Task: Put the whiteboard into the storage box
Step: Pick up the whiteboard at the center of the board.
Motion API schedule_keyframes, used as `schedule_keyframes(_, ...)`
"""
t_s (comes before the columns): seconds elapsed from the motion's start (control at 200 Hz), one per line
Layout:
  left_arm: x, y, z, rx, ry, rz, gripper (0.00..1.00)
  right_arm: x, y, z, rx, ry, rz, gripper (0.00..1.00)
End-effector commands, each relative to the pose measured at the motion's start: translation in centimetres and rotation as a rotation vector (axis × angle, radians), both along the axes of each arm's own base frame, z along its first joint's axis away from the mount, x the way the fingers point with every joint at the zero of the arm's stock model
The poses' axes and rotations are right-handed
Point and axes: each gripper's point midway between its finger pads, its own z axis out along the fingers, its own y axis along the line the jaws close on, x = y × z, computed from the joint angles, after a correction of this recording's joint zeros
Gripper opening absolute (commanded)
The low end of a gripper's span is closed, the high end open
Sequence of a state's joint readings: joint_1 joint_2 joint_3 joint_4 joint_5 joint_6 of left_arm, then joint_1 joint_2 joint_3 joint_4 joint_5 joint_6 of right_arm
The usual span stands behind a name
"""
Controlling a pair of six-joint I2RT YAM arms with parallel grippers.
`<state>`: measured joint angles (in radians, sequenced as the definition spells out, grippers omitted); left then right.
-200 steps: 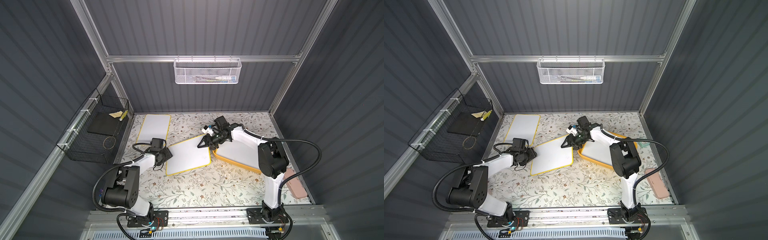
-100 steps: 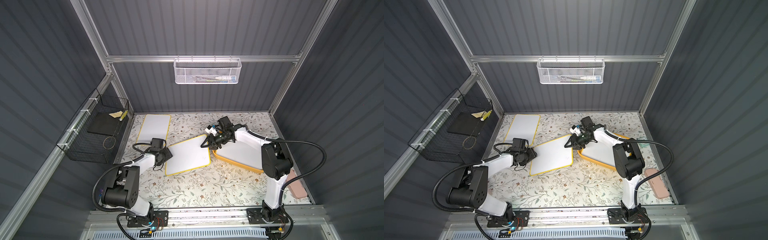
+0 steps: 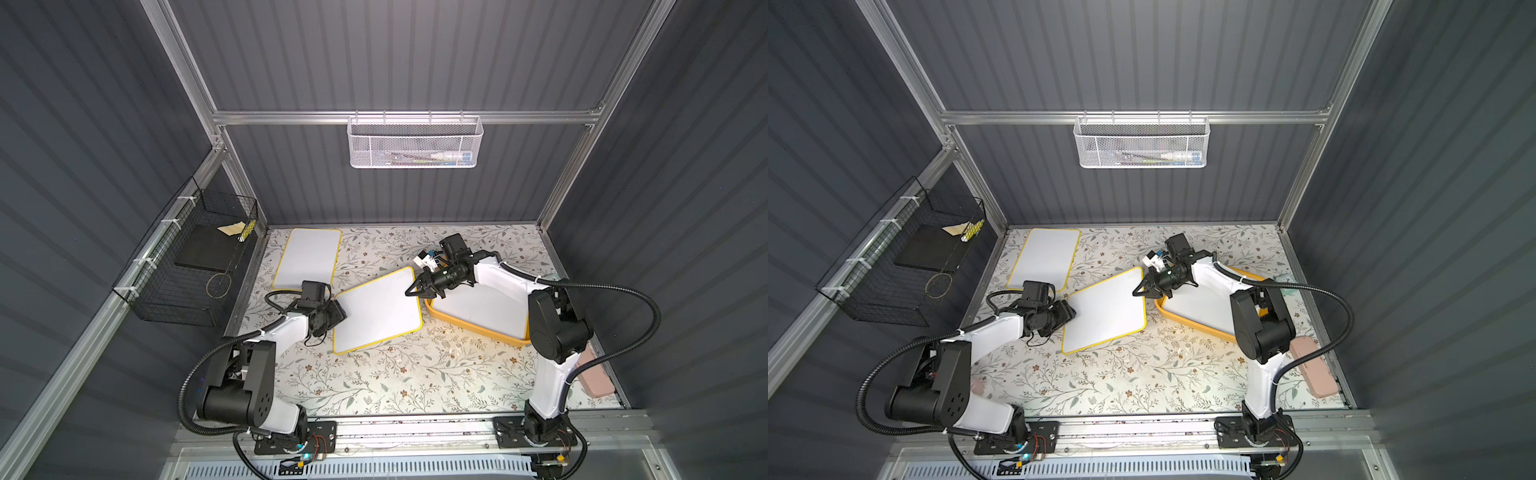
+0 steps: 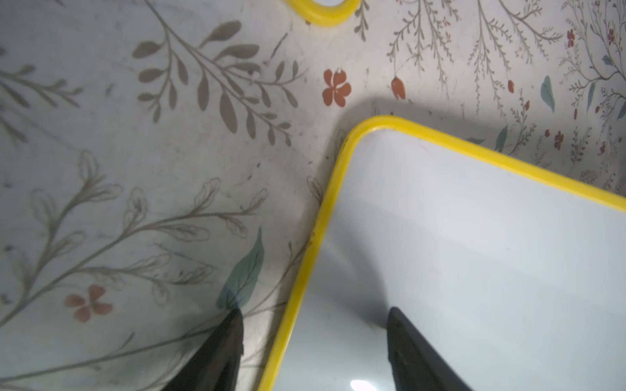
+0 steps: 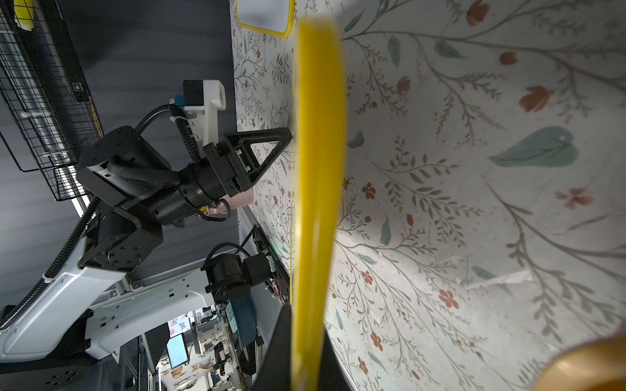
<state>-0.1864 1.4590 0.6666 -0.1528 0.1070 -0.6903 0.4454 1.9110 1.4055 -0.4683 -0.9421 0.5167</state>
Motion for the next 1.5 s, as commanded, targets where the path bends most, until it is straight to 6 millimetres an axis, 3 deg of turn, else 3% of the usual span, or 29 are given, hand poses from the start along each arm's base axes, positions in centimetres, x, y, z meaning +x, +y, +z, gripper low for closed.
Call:
schedule_keyframes(0.0,-3.0,-0.3,-1.2,-0.009,0.078,-0.046,0.68,0.8,-0.6,0.5,-0.005,-0.116,-0.013,0.00)
schedule_keyframes(0.42,-2.5,0.7,2.1,0.027,-0.065,-0.021,0.67,0.2,-2.2,1.6,0.056,-0.159,-0.066,0.00)
schedule_keyframes(1.166,-0.7,-1.0,3.6,-0.053,-0.146,-0.064,0.69,-0.7,-4.1,3.1,0.130,-0.173,-0.119,0.00)
schedule_keyframes(1.496,1.2,-2.5,5.6,-0.121,-0.231,-0.110,0.70,-1.1,-7.0,6.4,0.215,-0.198,-0.186,0.00)
